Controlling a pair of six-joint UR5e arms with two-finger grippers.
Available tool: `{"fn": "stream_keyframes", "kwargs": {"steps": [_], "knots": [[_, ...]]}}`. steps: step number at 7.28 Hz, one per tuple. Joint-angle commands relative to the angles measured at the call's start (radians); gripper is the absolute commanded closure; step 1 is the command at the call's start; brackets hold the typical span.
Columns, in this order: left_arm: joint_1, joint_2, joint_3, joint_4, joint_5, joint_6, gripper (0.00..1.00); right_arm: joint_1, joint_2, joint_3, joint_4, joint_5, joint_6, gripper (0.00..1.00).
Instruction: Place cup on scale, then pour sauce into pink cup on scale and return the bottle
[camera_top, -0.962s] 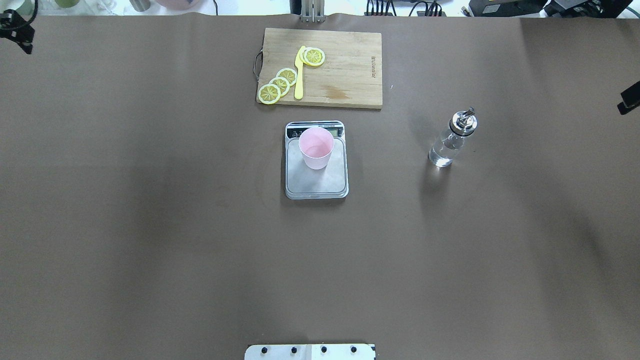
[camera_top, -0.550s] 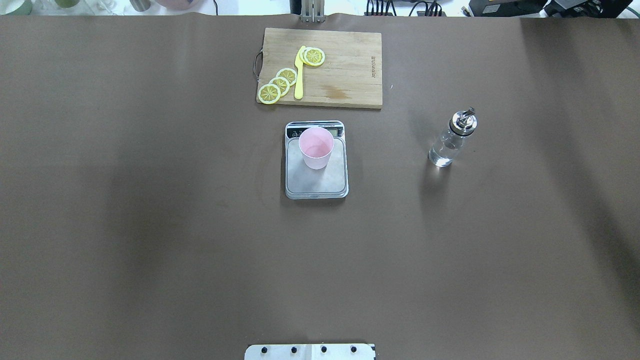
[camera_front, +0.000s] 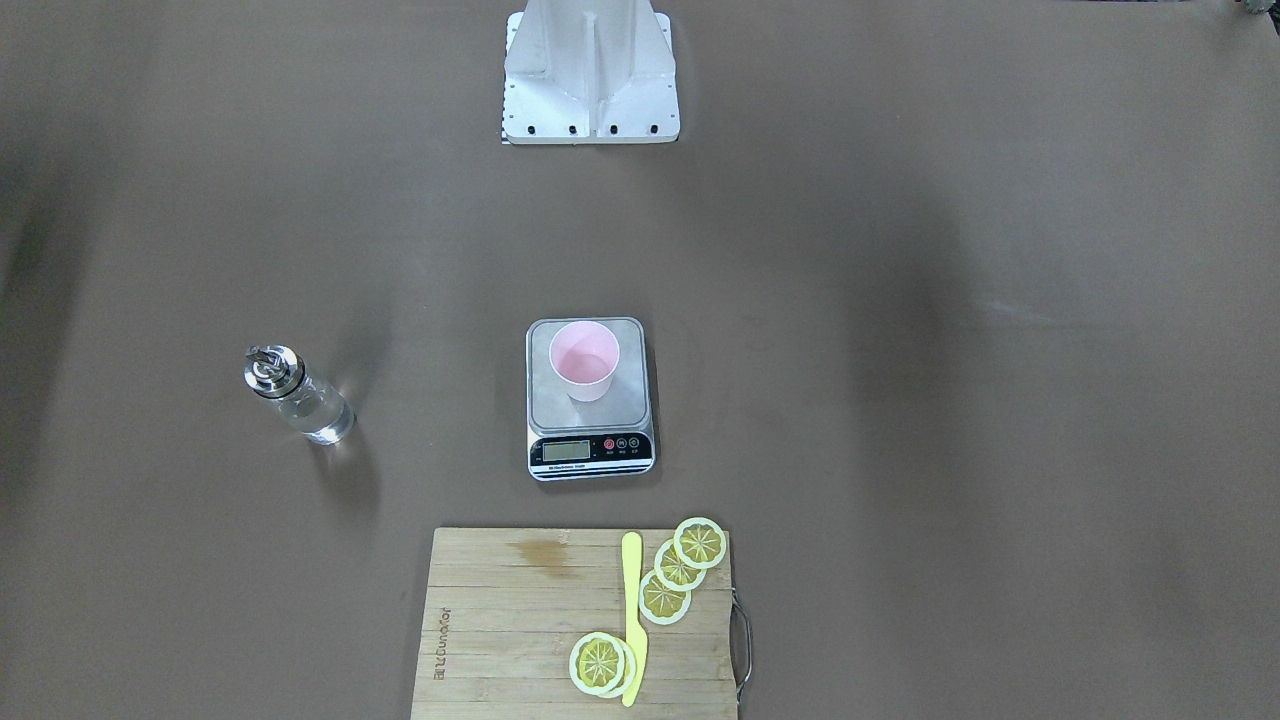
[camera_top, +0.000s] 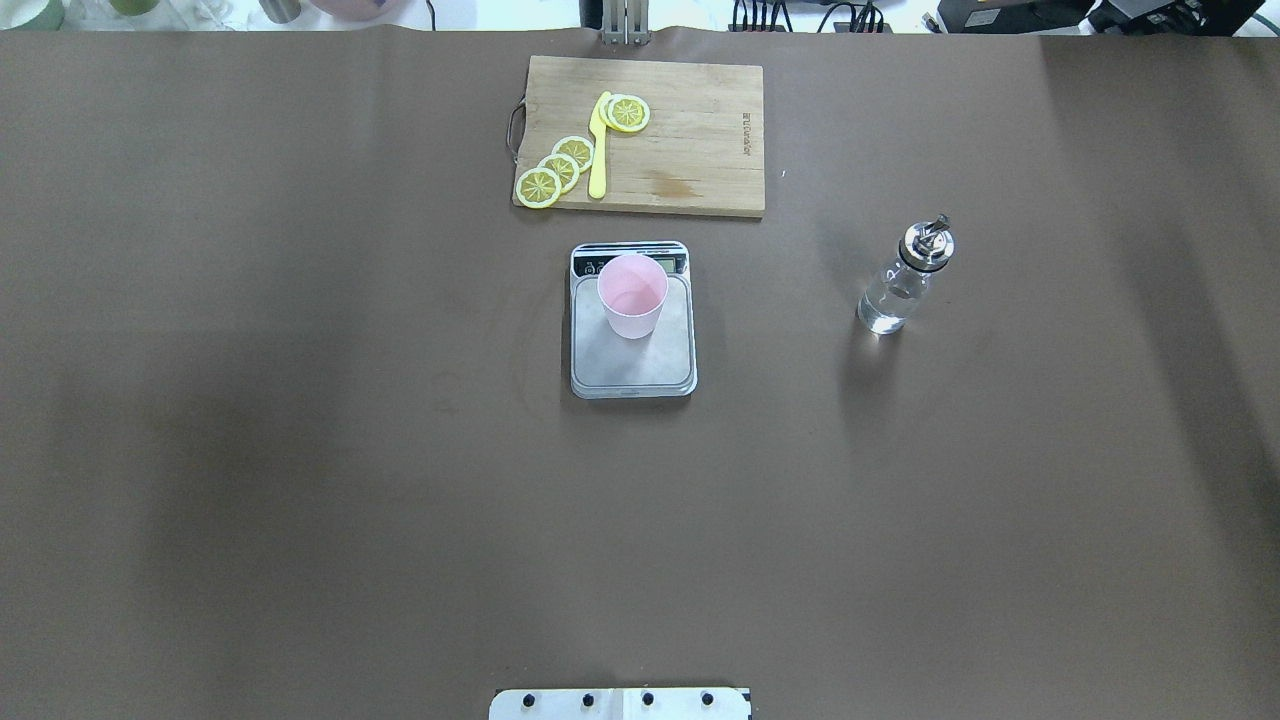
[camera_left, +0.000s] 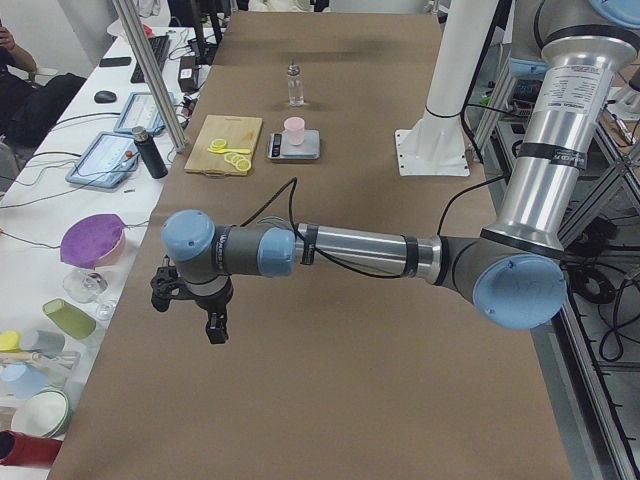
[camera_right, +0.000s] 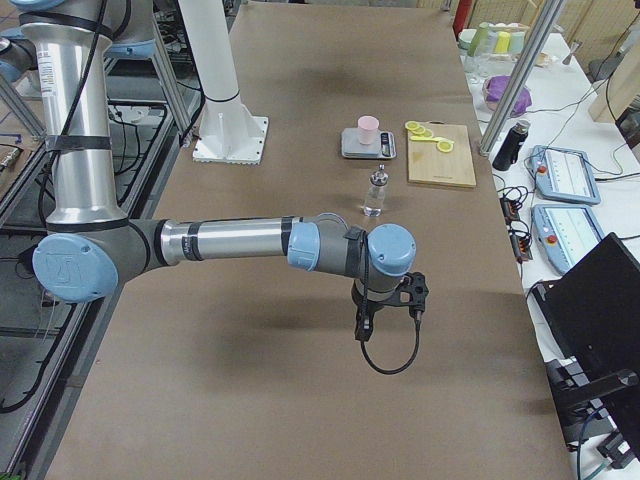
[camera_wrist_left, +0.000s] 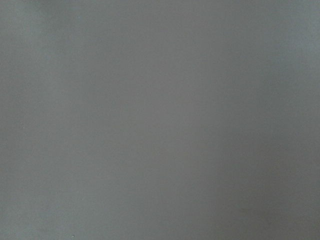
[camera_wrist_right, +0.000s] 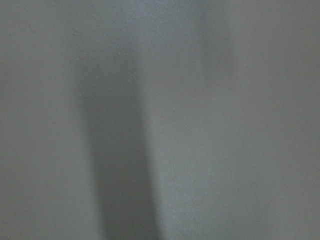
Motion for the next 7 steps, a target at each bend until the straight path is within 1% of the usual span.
{"fn": "stream_keyframes", "kwargs": {"steps": [1,7], "knots": [[-0.001,0.025,-0.004,0.001,0.003,-0.002,0.02,0.018,-0.006,0.007,0.001,0.003,0.0,0.0],[-0.001,0.028,0.007,0.001,0.003,-0.005,0.02,0.018,-0.01,0.005,0.001,0.006,0.001,0.0]]}}
